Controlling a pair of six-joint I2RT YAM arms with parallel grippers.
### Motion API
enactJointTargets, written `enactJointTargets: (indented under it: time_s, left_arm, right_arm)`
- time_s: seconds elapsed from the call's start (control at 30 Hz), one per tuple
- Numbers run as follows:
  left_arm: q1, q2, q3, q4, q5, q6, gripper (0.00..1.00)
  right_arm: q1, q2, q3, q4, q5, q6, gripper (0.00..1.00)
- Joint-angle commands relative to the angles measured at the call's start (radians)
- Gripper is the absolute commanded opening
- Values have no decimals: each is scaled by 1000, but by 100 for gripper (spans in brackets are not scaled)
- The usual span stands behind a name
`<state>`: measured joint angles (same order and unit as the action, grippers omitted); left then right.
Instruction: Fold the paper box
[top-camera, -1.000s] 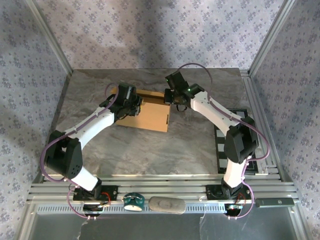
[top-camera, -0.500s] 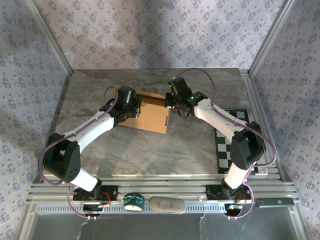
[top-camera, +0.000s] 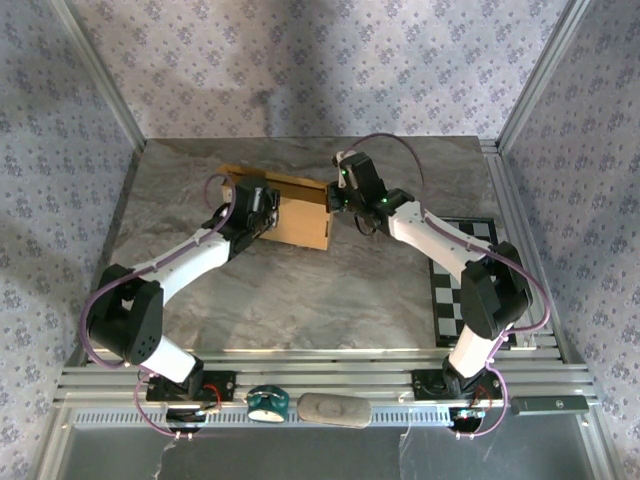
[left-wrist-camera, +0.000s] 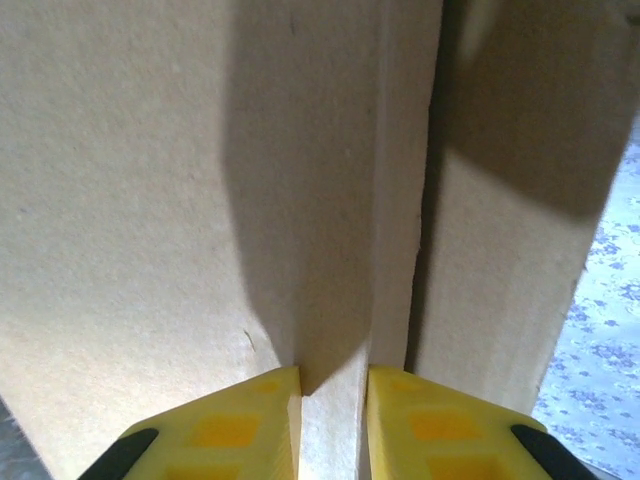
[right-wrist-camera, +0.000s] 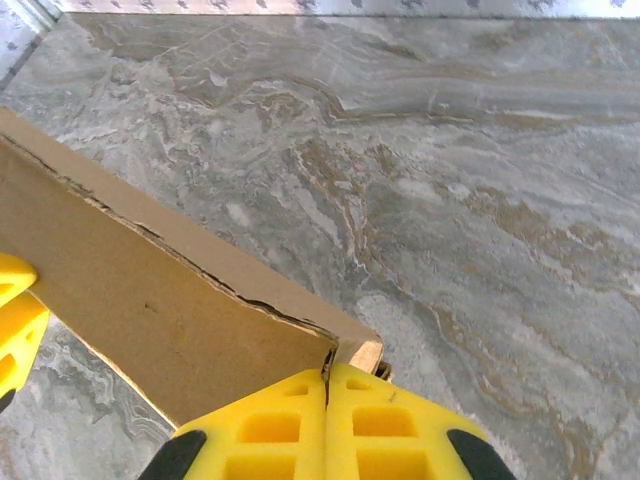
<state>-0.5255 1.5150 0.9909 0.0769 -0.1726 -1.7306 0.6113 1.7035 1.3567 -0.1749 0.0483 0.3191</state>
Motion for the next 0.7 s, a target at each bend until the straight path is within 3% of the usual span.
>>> enactJointTargets:
  time_s: [0.0,0.4,0.5,0.67]
  left_arm:
    - [-47,13,-16,132,-31,-8,22]
    - [-95,-43,-132,196,-103,-16,23]
    - [-98,-44,-150,245,-85,-11,27]
    - [-105,-79,-155,242,-71,9,47]
  right_arm:
    - [-4,-22,-40,110,-96,-98,0]
    - [6,-87,-152,181,-80,-112,0]
    - [19,-89,-156,184,-53,-117,0]
    - [51,-87,-149,158,25,-125,0]
